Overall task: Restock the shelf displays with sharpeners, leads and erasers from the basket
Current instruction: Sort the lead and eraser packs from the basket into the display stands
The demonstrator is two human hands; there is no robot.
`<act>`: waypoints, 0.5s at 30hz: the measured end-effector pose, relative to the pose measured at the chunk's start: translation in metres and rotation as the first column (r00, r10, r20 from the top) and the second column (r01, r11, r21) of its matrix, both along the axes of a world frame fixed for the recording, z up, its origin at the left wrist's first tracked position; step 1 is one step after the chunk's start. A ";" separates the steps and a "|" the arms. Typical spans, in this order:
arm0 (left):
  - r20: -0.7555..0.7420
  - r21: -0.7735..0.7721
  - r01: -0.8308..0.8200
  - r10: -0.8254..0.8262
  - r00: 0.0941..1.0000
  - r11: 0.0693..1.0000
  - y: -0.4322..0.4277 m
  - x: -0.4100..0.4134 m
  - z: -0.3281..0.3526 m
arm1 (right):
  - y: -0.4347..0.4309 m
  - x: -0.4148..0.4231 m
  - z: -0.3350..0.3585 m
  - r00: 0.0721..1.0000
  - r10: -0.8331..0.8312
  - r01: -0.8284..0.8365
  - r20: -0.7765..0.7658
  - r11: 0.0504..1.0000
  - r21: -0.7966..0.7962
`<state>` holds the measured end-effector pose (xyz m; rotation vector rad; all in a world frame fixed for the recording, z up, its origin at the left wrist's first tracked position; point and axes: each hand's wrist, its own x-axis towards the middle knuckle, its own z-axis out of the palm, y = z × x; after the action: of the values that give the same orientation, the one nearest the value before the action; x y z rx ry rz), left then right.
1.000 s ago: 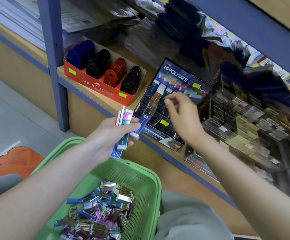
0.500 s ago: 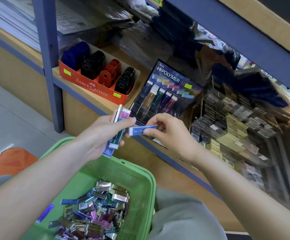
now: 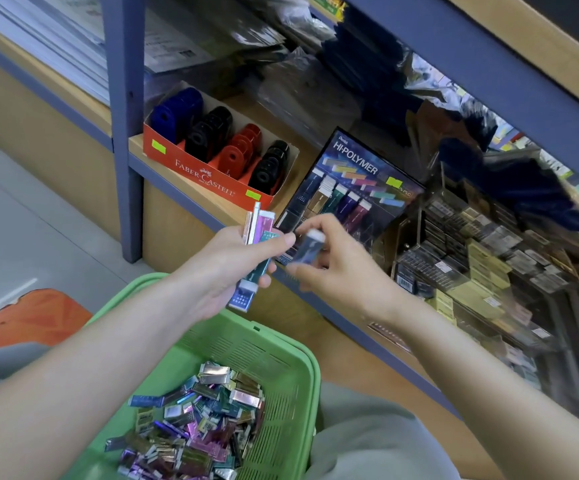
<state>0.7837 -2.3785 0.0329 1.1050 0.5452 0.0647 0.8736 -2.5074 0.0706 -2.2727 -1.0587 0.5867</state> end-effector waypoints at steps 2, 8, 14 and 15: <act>-0.006 -0.048 -0.024 0.024 1.000 0.999 0.003 0.000 0.001 | 0.000 0.014 0.004 0.993 -0.119 0.118 0.001 0.988 0.096; -0.019 -0.098 -0.033 0.031 0.999 0.995 0.008 -0.001 0.001 | 0.000 0.084 0.002 0.872 -0.473 0.420 0.123 0.854 0.307; -0.020 -0.006 -0.043 0.042 0.999 0.999 0.006 0.000 -0.004 | 0.002 0.119 -0.011 0.813 -0.495 0.443 0.305 0.867 0.227; -0.021 0.000 -0.042 0.042 0.999 0.999 0.006 0.000 -0.005 | 0.004 0.121 -0.012 0.816 -0.479 0.429 0.323 0.877 0.218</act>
<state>0.7837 -2.3725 0.0281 1.0948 0.5874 0.0900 0.9942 -2.5038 0.0584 -2.4455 -0.6362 -0.1167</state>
